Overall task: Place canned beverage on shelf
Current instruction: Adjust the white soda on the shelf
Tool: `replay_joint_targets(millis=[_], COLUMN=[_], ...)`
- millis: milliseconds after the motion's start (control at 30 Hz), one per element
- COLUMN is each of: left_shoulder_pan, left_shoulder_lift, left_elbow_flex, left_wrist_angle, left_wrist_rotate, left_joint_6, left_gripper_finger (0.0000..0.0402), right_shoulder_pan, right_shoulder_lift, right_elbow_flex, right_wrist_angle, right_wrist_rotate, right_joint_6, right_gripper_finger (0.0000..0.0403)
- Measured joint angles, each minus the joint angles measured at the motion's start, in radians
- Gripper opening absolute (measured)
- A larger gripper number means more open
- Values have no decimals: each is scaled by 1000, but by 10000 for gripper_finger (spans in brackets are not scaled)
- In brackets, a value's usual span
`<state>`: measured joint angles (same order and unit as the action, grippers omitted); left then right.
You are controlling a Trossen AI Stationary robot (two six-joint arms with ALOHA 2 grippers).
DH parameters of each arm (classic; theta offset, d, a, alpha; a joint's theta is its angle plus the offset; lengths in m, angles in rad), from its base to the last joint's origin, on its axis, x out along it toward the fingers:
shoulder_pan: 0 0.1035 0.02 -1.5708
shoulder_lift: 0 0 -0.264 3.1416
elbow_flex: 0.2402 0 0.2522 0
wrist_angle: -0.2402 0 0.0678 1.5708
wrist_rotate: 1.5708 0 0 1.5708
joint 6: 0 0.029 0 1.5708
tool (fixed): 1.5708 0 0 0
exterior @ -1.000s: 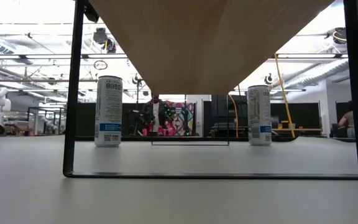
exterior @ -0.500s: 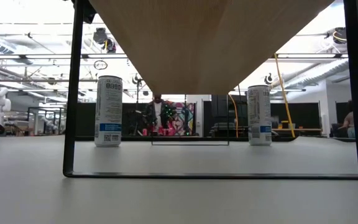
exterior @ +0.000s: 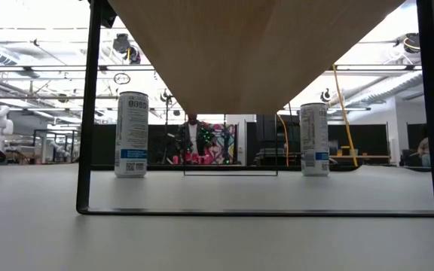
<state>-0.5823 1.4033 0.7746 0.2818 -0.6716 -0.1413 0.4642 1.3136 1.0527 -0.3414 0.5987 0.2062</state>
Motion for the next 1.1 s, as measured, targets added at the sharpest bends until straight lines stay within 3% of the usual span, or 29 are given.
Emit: replay_joint_targets(millis=[1100], left_shoulder_pan=[-1], left_shoulder_lift=[-66], left_elbow_flex=[0], left_wrist_angle=[-8], left_wrist_rotate=[0], left_joint_6=[44], left_gripper_finger=[170], right_shoulder_pan=[-34], right_shoulder_lift=[12], right_elbow_flex=[0], right_wrist_angle=[92], right_wrist_rotate=[-29], right_joint_6=[-88], right_gripper_finger=[0])
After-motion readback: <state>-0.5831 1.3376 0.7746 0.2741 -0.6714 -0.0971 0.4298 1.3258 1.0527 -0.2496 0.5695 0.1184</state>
